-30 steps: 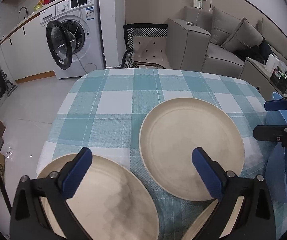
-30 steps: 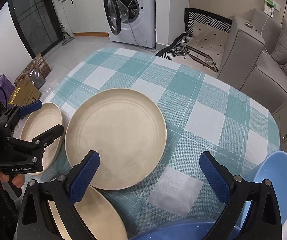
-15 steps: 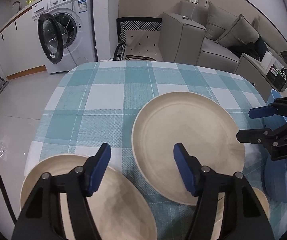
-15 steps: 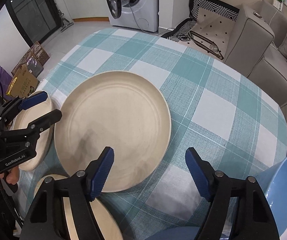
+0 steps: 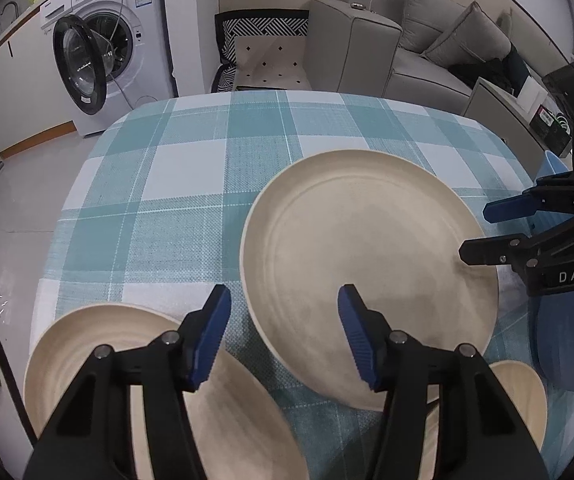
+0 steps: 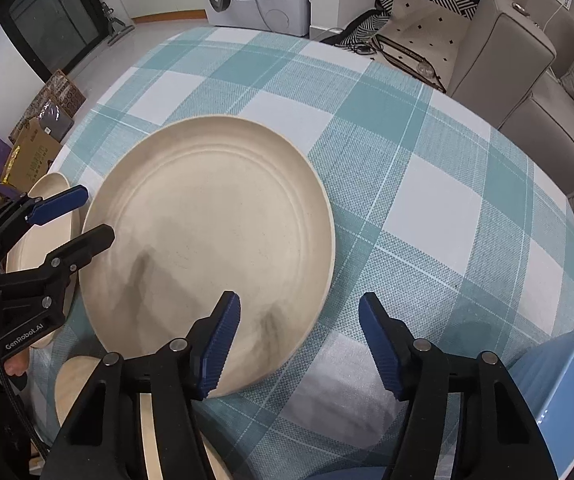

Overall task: Organize plates and bowls
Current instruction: 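Close the right gripper on the rim of the large cream plate, then lift the cream plate with the right gripper toward another cream plate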

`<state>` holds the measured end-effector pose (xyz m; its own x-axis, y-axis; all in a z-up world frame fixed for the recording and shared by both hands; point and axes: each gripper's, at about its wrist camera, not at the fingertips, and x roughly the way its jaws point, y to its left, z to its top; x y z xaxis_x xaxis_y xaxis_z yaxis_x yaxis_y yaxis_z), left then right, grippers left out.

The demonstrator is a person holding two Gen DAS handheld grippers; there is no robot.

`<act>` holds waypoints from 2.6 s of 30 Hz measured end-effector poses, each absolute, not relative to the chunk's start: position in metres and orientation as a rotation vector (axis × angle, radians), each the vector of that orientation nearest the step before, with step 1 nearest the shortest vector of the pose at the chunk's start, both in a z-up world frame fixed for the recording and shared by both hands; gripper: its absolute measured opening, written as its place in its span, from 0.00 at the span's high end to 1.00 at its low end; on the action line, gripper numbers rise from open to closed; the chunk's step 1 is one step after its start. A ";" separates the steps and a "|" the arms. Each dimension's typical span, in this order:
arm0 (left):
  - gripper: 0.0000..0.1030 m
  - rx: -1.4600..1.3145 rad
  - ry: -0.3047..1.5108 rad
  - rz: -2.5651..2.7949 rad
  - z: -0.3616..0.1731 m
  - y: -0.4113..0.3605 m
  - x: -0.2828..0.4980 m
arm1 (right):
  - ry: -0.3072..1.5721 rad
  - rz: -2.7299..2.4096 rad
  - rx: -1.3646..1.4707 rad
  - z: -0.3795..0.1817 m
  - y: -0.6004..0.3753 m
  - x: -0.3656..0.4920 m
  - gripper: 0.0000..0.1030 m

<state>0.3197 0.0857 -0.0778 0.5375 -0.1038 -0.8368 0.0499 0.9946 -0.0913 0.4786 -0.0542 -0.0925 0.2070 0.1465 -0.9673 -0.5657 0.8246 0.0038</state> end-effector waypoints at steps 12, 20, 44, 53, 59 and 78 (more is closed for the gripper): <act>0.62 -0.058 1.030 -0.098 -0.086 0.086 0.318 | 1.305 0.518 -0.406 -0.106 -0.054 0.476 0.59; 0.69 -0.055 1.026 -0.080 -0.086 0.088 0.317 | 1.276 0.512 -0.442 -0.110 -0.047 0.472 0.76; 0.74 -0.071 0.970 -0.065 -0.071 0.086 0.308 | 1.203 0.469 -0.414 -0.092 -0.061 0.467 0.85; 0.74 -0.071 0.937 -0.061 -0.059 0.087 0.301 | 1.164 0.471 -0.410 -0.074 -0.064 0.459 0.85; 0.74 -0.069 0.906 -0.053 -0.046 0.088 0.289 | 1.138 0.477 -0.399 -0.060 -0.064 0.450 0.85; 0.74 -0.036 0.776 -0.018 0.011 0.077 0.226 | 0.998 0.503 -0.372 0.006 -0.079 0.382 0.85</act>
